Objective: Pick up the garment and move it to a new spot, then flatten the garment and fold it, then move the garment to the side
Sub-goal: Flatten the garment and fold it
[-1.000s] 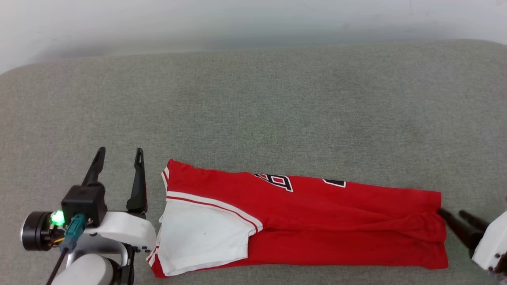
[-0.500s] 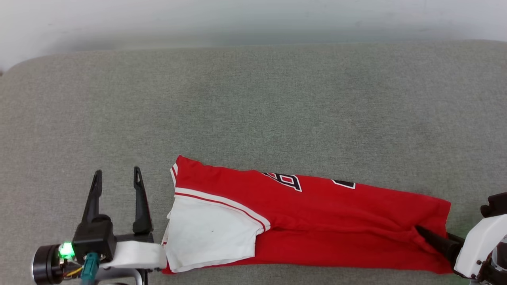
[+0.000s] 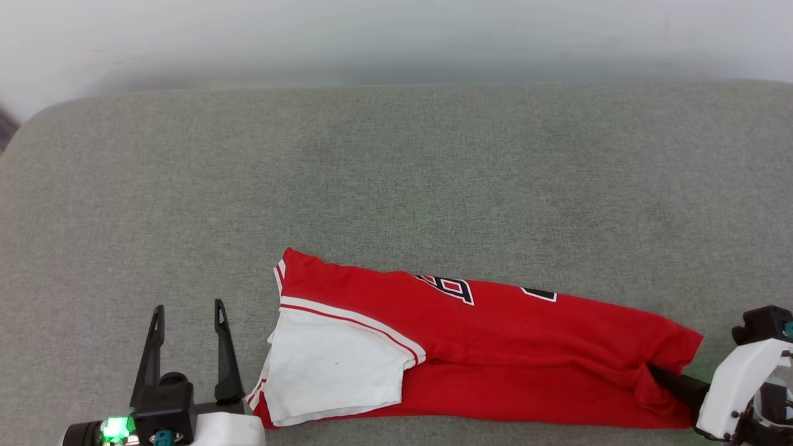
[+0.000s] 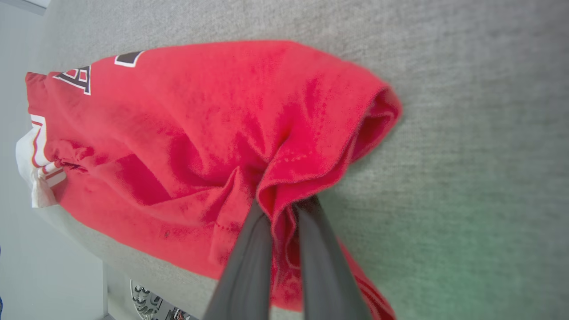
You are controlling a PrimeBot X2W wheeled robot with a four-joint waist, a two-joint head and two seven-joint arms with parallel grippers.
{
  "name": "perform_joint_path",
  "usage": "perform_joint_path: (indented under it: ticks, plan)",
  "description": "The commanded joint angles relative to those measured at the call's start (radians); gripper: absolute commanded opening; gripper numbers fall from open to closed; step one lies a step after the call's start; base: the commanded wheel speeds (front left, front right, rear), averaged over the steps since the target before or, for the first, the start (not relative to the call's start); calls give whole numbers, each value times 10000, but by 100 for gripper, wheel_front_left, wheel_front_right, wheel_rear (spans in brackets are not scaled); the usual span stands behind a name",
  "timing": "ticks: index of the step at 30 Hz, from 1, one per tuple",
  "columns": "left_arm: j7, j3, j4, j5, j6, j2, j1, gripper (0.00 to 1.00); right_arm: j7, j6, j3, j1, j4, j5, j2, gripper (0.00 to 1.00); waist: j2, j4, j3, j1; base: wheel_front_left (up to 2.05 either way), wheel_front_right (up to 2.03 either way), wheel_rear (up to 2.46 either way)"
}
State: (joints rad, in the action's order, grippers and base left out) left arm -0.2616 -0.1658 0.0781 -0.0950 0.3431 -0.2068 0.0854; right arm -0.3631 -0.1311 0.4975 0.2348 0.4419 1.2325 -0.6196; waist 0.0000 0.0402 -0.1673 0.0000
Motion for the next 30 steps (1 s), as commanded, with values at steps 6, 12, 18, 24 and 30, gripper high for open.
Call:
perform_joint_path:
  ticks: [6, 12, 18, 24, 30]
  plan:
    - [-45, 453, 60, 214, -364, 447, 412, 100, -245, 10, -372, 118, -57, -85, -799, 0, 0, -33, 317, 0, 0, 0, 0]
    - [-35, 716, -31, 343, -786, 745, 708, 100, -683, 9, -835, -69, 173, -375, -1875, 0, 0, 5, 577, 0, 0, 0, 0]
    - [-36, 927, -123, 484, -1140, 909, 829, 100, -1591, 6, -1057, -319, -608, -275, -2198, 0, 0, 79, 735, 0, 0, 0, 0]
    - [-36, 988, -184, 678, -1393, 1004, 791, 100, -2325, 6, -1022, -337, -2701, -279, -1819, 0, 0, 172, 791, 0, 0, 0, 0]
    - [-36, 1018, -239, 758, -1546, 1074, 540, 100, -3358, 6, -472, 524, -4166, -1104, -1054, 0, 0, 283, 607, 0, 0, 0, 0]
